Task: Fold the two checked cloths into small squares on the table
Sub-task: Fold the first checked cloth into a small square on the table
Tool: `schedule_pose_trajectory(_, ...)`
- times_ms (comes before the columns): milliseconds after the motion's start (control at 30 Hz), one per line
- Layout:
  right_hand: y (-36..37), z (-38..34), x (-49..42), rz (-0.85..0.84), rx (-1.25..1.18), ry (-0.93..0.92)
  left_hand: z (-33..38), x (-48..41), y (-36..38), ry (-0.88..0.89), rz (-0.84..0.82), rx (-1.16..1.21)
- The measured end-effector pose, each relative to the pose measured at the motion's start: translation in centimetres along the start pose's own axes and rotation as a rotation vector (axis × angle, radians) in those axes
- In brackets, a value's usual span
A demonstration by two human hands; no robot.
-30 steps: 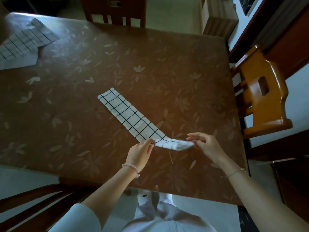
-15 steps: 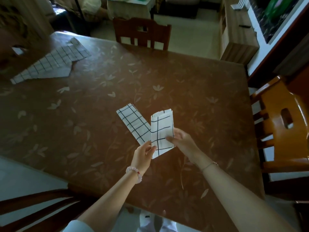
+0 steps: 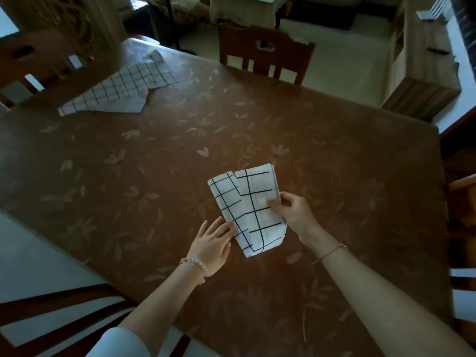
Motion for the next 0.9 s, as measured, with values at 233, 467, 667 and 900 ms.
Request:
schedule_pose_trajectory(233, 3.5, -2.0, -5.1, -0.04, 0.122, 0.047, -1.5, -0.5, -1.0, 0.064, 0.04, 0.109)
schedule_pose_trajectory(467, 5.7, -0.2, -9.2, 0.001, 0.324, 0.115, -2.4, -0.6, -0.9, 0.143, 0.028, 0.159)
schedule_pose_trajectory(667, 5.9, 0.5, -10.4, 0.093, 0.532, 0.079, -6.6, 0.3, -4.0, -0.149, 0.375, 0.378)
schedule_pose_trajectory(900, 6.7, -0.5, -9.6, 0.152, 0.713, -0.055, -8.6, -2.4, -4.2, -0.35, 0.301, 0.368)
Point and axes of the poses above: each hand's wrist, its own x-axis away from the middle knuckle, its own y-axis out of the palm, z = x × y, the point moved 7 cm from there along -x, towards the middle knuckle, and after that the axes turned 10 degrees about y, right-handed, at the moved point
